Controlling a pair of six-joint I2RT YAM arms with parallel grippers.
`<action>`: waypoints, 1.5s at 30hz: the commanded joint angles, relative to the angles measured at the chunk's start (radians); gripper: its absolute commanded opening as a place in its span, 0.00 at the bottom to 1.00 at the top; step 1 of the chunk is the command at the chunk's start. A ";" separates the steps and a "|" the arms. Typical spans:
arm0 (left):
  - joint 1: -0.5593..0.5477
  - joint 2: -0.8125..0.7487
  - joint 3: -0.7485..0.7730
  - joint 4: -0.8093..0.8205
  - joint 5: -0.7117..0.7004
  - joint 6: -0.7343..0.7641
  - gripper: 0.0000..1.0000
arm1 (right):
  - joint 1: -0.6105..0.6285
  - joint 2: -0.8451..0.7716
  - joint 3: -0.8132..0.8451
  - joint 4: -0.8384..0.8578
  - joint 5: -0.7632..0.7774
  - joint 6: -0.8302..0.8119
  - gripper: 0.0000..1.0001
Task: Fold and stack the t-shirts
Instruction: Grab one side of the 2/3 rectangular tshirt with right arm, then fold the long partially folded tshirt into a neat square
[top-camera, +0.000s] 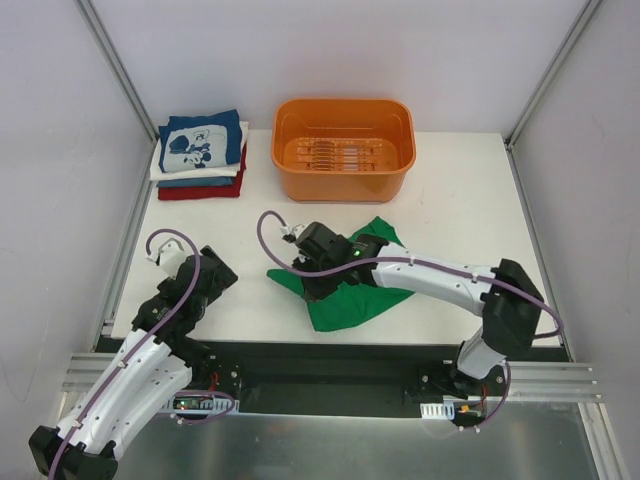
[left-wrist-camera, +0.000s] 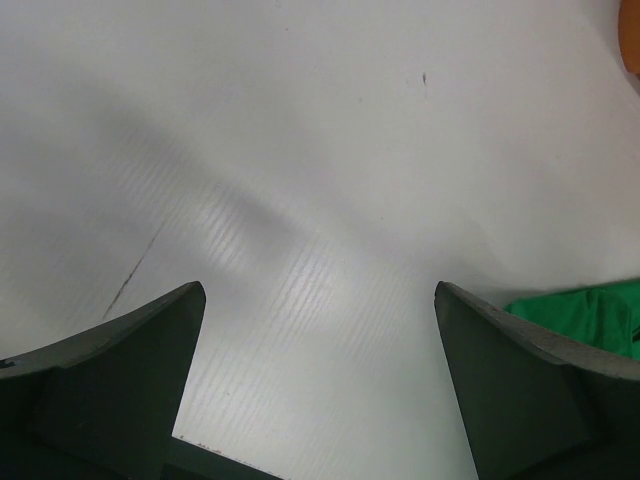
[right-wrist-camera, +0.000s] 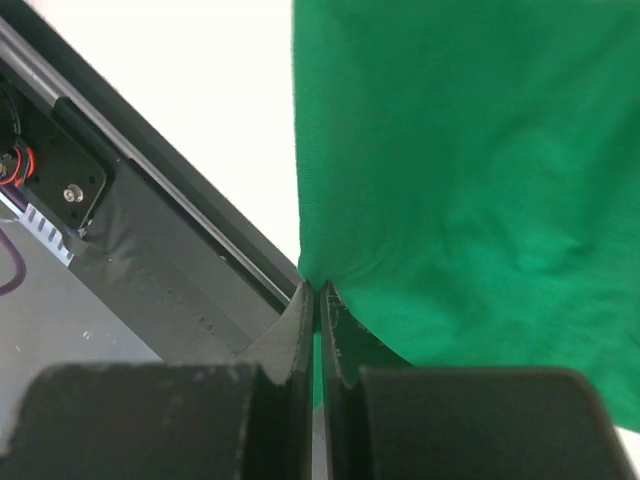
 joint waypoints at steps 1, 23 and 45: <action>0.012 0.015 0.028 -0.004 -0.025 -0.006 0.99 | -0.048 -0.111 -0.032 -0.056 0.036 -0.027 0.01; 0.012 0.065 0.022 0.007 -0.038 -0.001 0.99 | -0.427 -0.281 -0.048 -0.245 0.262 -0.243 0.01; 0.012 0.098 0.013 0.041 -0.011 0.028 0.99 | -0.648 -0.078 0.046 -0.216 0.262 -0.509 0.01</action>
